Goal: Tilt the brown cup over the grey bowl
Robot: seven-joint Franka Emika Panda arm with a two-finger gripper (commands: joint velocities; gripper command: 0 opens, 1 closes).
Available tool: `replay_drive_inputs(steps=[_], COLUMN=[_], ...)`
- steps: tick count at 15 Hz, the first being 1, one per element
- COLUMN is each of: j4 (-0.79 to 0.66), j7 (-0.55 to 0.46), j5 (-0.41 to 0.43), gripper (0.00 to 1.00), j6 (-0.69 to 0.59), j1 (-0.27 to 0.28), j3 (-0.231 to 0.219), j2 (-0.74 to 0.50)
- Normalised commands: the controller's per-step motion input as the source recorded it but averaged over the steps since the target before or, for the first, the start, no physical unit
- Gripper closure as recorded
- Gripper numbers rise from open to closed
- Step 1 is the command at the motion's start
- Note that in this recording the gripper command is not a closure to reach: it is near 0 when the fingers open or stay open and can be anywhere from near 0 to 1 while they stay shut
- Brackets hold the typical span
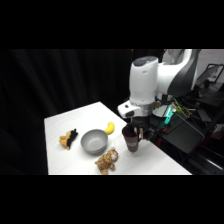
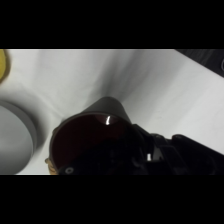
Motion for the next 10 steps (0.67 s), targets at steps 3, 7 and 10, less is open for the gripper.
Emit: replay_drive_inputs(steps=[3,7,10], j4=[0.47,0.77,0.89], j7=[-0.56,-0.87,-0.73], j5=[0.386,0.628,0.511], gripper=[0.05,0.03,0.04], j6=[-0.7,-0.75,-0.77], j1=[-0.15,-0.261,-0.304], j3=[-0.146,-0.255,-0.167], j2=[-0.13,0.3,0.62])
